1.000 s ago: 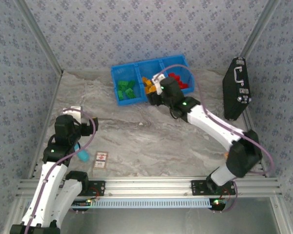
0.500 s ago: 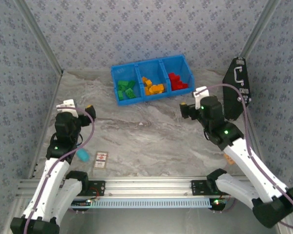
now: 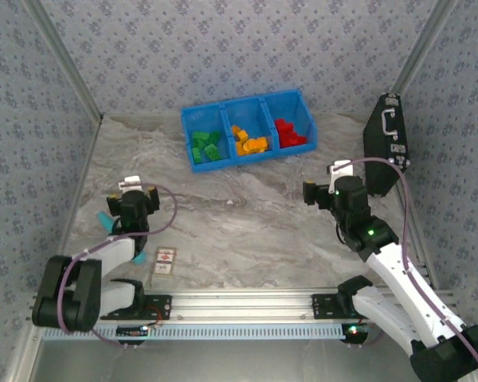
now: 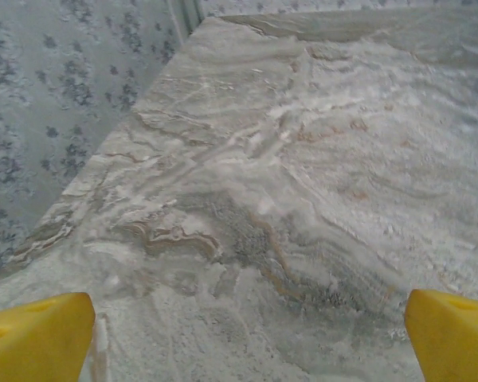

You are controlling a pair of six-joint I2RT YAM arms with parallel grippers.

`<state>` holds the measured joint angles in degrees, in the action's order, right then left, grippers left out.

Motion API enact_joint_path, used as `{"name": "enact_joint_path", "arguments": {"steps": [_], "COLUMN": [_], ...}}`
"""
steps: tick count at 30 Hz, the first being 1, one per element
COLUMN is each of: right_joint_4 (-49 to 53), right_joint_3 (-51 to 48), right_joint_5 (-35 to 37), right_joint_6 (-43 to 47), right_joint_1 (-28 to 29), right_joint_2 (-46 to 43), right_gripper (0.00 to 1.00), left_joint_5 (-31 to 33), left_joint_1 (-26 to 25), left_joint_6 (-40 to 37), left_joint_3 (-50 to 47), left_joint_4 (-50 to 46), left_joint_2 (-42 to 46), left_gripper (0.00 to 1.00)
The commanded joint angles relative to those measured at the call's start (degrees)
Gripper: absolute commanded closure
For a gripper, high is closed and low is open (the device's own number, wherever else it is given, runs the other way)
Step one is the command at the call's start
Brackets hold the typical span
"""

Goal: Sort the legos into containers by color
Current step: Reset both arms

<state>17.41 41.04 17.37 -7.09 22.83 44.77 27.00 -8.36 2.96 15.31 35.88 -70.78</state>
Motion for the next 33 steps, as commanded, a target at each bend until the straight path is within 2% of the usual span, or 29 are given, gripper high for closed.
{"name": "enact_joint_path", "arguments": {"steps": [1,2,4,8,10,12,13,14,15,17,20,23,28,30,33], "right_joint_4": [-4.2,-4.4,-4.9,-10.4,-17.2,-24.7,-27.6,-29.4,-31.2,-34.9,-39.7,-46.0,-55.5,-53.5,-58.8], "right_joint_3": [0.4,0.4,0.1,-4.7,-9.4,-14.3,-15.7,-16.9,-17.7,-18.9,-19.8,-20.6,-19.9,-18.0,-17.9], "right_joint_5": [-1.4,-1.3,-0.6,0.6,0.5,0.5,0.2,-0.9,-2.4,-4.9,-7.0,-13.5,-15.4,-15.1,-16.5], "right_joint_6": [-0.3,-0.2,-0.5,-0.3,1.6,3.0,3.3,3.9,4.3,5.1,6.7,6.6,8.5,10.3,10.0], "right_joint_1": [-0.9,-1.2,-1.9,-3.1,-4.0,-5.7,-6.7,-8.0,-9.4,-12.4,-16.9,-21.6,-22.5,-22.7,-23.9], "right_joint_2": [-0.5,-0.4,0.0,0.2,0.2,0.7,1.1,1.8,2.4,4.7,10.7,18.8,31.4,33.0,37.8], "right_gripper": [0.00,0.00,0.00,0.00,0.00,0.00,0.00,0.00,0.00,0.00,0.00,0.00,0.00,0.00,0.00], "left_joint_5": [-4.3,-7.5,-9.3,-9.8,-14.8,-16.1,-16.1,-19.0,-22.8,-23.1,-23.0,-23.0,-23.0,-23.0,-22.9], "left_joint_1": [0.5,0.9,0.7,1.1,3.8,4.4,5.1,7.2,9.1,9.3,9.2,9.3,9.2,9.3,9.3], "left_joint_6": [-4.6,-5.5,-6.4,-6.5,-4.4,-5.0,-3.5,-1.7,-0.9,-0.8,-0.9,-0.9,-0.9,-0.9,-0.9], "left_joint_3": [1.1,1.2,0.8,0.4,0.9,3.2,5.5,8.1,7.8,8.4,8.3,8.2,8.2,8.2,8.1], "left_joint_4": [13.6,14.3,17.5,25.2,21.8,23.8,16.7,9.8,13.2,10.2,10.7,11.0,11.0,11.0,11.0], "left_joint_2": [-2.9,-4.0,-7.4,-14.6,-14.3,-18.9,-17.5,-16.8,-17.9,-17.0,-17.1,-17.3,-17.2,-17.2,-17.2], "left_gripper": [0.00,0.00,0.00,0.00,0.00,0.00,0.00,0.00,0.00,0.00,0.00,0.00,0.00,0.00,0.00]}}
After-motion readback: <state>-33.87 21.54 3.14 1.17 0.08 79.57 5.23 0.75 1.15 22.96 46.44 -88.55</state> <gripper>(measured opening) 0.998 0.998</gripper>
